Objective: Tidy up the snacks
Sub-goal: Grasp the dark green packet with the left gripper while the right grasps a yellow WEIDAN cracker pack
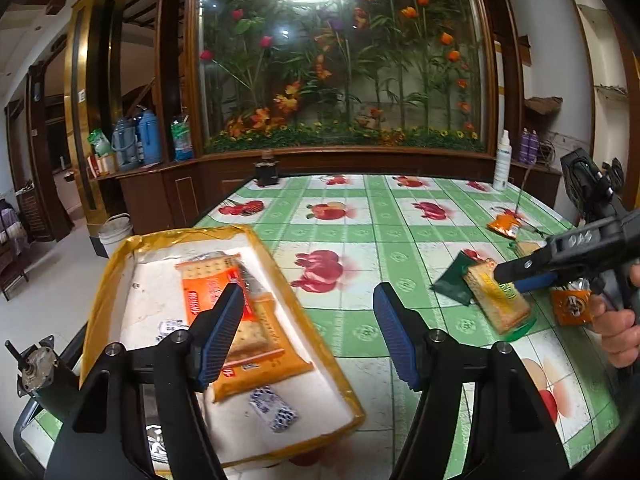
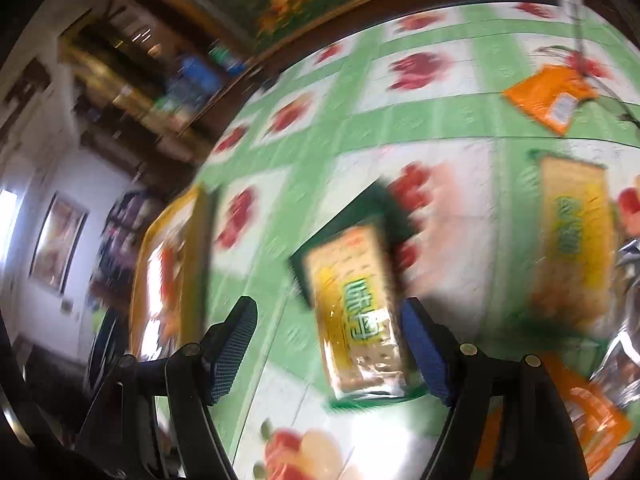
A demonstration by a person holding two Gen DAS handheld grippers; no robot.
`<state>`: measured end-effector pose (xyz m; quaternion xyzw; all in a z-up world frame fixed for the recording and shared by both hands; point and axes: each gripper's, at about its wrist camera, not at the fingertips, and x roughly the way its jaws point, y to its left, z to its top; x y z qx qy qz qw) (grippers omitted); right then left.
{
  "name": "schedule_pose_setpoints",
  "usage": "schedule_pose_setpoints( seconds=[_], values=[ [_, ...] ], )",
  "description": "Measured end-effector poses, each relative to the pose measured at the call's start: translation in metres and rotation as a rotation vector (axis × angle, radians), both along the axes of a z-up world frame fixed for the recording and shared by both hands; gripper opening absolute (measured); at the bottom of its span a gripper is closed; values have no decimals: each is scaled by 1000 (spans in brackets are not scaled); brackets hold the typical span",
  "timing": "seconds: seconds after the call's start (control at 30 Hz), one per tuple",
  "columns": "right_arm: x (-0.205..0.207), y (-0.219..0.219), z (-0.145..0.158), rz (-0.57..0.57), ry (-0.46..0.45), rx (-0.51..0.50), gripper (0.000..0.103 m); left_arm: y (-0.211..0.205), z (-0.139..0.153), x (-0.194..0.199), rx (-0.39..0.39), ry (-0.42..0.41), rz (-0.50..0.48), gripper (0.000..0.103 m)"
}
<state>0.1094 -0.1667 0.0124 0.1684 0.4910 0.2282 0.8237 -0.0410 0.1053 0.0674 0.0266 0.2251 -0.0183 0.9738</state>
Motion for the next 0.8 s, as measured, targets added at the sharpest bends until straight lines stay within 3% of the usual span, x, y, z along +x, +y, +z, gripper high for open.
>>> schedule_pose_setpoints(
  seconds=[0.07,0.2,0.3,0.33,0.37,0.4,0.43,0.57,0.63,0.8],
  values=[
    [-1,10,0,-27,-60,-150,76,-4,1,1,-18,11,-14,66],
    [1,26,-6,-30,-85,-230,77,-10,3,4,-82,48,-54,66],
    [-4,42,-8,3,-120,-301,75,-24,6,9,-83,89,-101,66],
    [-4,47,-9,8,-125,-328,71,-32,7,11,-74,106,-124,66],
    [-6,49,-10,1,-141,-373,58,-38,9,13,-66,120,-145,66],
    [-8,47,-11,-3,-142,-397,52,-46,10,16,-56,135,-170,66],
    [-8,40,-9,-26,-123,-394,47,-54,12,18,-44,151,-196,66],
    [-8,-9,-4,-144,-29,-251,47,-89,13,38,-8,237,-315,66],
    [-13,-31,0,-187,-11,-187,47,-109,8,55,26,295,-358,74],
    [-17,-60,3,-246,7,-108,47,-147,-16,102,109,423,-401,75]
  ],
)
